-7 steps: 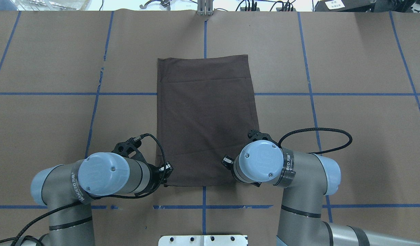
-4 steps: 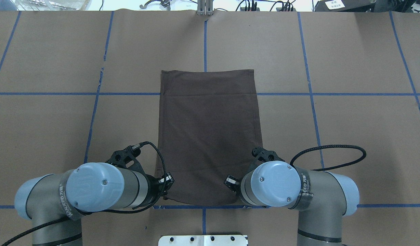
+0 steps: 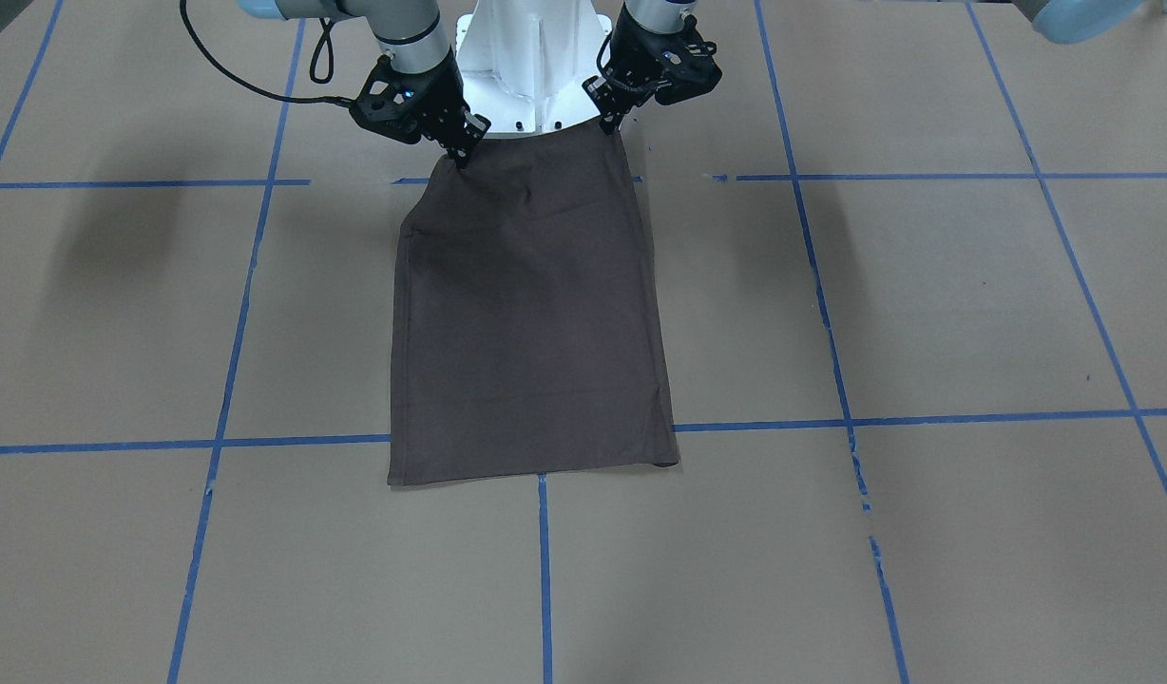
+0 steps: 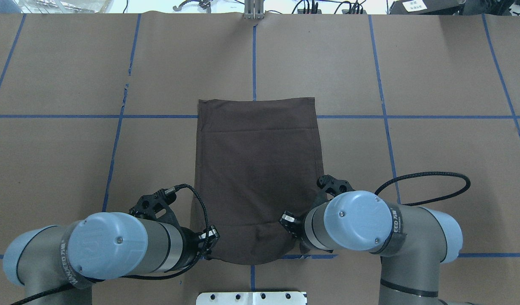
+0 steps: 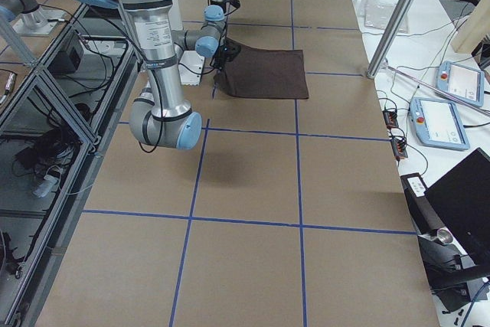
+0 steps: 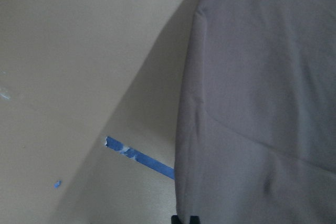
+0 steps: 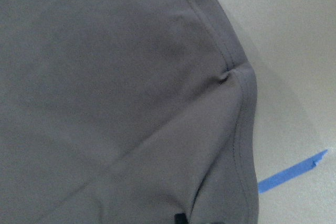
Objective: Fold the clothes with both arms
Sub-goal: 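Lift both near corners and fold them away from the robot, then lay the near edge onto the far half and open both grippers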
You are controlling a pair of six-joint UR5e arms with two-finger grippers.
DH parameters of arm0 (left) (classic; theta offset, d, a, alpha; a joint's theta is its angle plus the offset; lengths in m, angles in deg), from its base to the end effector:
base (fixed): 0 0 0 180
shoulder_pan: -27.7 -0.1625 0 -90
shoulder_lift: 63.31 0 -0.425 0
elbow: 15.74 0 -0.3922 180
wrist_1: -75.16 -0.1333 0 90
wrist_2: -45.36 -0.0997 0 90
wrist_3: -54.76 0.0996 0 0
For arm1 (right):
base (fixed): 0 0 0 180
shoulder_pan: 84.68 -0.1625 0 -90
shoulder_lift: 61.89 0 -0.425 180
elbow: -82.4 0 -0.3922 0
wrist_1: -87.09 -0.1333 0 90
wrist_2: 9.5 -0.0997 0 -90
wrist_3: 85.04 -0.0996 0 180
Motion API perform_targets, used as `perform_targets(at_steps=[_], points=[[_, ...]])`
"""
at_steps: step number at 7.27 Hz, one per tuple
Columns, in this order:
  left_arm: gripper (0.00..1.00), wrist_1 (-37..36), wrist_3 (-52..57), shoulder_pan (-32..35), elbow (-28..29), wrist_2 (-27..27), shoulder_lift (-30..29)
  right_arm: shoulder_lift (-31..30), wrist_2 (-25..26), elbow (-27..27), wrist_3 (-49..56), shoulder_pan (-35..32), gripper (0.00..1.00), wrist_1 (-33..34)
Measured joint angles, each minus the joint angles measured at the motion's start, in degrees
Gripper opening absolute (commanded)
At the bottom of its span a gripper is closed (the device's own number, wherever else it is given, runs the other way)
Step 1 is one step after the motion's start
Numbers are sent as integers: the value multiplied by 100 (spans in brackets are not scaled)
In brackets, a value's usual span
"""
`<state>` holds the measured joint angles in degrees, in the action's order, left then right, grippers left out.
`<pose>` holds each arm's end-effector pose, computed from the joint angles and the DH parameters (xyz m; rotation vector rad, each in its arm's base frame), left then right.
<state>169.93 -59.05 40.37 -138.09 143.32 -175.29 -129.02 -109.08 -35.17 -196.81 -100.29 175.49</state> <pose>0.4846 -0.2314 0.2031 -0.2284 1.0246 -0.5064 -0.5019 -0.2614 0.2335 -0.2066 -0.9077 0.5295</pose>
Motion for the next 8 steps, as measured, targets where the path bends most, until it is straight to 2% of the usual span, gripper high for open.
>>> perform_targets(at_steps=[1,3,5,8], points=[[0,-4,184,284,15,9,-62,109,-18,62,14,-329,0,0],[0,40,653,1040,271,196,-297,533,-284,600,31,-1058,0,-89],[0,450,905,1762,983,412,-738,978,-631,1498,42,-1674,0,-659],[0,1532,1112,2376,2489,451,-1177,1629,-1087,2799,121,-2299,0,-1170]])
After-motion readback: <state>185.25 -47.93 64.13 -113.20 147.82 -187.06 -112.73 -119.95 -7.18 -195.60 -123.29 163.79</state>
